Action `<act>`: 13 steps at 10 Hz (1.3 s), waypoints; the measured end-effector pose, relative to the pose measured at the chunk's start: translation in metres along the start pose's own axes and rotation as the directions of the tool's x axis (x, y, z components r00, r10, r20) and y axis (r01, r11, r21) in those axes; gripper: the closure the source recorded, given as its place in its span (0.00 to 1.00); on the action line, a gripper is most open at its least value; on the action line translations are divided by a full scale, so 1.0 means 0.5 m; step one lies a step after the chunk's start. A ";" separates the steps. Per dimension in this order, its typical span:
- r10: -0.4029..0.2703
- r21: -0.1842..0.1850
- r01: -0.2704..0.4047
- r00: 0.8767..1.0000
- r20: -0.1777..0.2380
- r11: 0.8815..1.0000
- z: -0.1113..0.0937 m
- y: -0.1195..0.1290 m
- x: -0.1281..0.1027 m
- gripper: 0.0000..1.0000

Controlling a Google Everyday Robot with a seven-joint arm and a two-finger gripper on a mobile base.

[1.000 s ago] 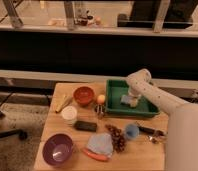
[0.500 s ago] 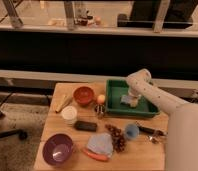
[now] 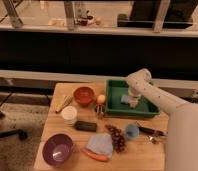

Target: Wipe tray with sponge

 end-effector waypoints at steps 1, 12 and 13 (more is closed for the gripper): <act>-0.002 -0.002 0.002 1.000 0.000 1.000 0.000 0.001 -0.002 0.20; 0.003 -0.008 -0.003 1.000 -0.001 1.000 0.001 0.005 0.003 0.20; 0.002 -0.008 -0.002 1.000 -0.002 1.000 0.001 0.005 0.003 0.20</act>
